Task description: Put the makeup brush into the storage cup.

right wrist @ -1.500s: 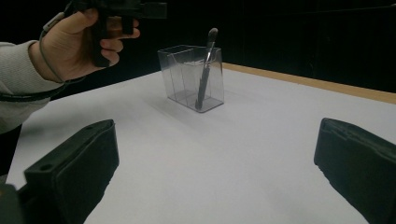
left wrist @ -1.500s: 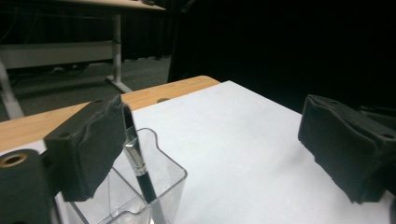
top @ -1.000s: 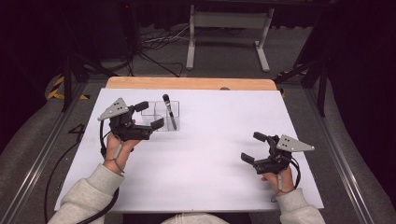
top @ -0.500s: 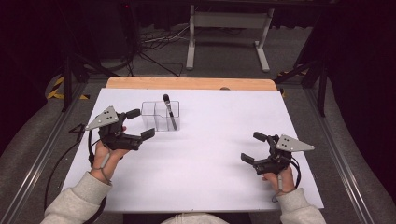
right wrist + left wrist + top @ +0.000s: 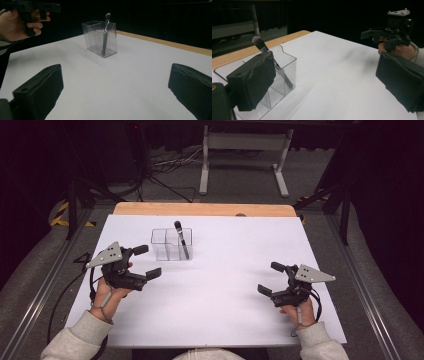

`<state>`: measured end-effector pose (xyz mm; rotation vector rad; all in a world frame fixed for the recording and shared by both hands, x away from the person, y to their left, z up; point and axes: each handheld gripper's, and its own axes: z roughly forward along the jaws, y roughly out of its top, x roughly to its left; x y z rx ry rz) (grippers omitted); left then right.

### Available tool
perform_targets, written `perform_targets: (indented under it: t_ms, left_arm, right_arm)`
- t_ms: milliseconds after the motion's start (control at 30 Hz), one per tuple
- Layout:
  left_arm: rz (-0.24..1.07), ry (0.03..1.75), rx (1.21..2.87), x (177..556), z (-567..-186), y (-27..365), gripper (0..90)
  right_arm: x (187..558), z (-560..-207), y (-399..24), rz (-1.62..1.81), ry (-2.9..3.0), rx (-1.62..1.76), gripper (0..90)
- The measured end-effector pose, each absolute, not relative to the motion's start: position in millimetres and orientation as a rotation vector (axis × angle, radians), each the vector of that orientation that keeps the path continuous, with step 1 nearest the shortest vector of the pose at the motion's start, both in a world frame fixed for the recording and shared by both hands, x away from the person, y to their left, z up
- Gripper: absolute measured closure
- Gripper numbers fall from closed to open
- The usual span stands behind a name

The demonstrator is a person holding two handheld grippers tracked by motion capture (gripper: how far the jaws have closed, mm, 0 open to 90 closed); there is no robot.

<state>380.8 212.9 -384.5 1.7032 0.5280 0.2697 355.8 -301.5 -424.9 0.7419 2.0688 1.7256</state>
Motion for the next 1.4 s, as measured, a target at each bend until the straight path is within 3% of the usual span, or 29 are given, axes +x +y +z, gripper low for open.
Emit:
perform_targets:
  t_ms: [1400]
  left_arm:
    - [0.224,0.583,1.676,366,-448,218,3.1]
  right_arm:
    - [352,-437,-300,1.733,2.073,0.716,0.2]
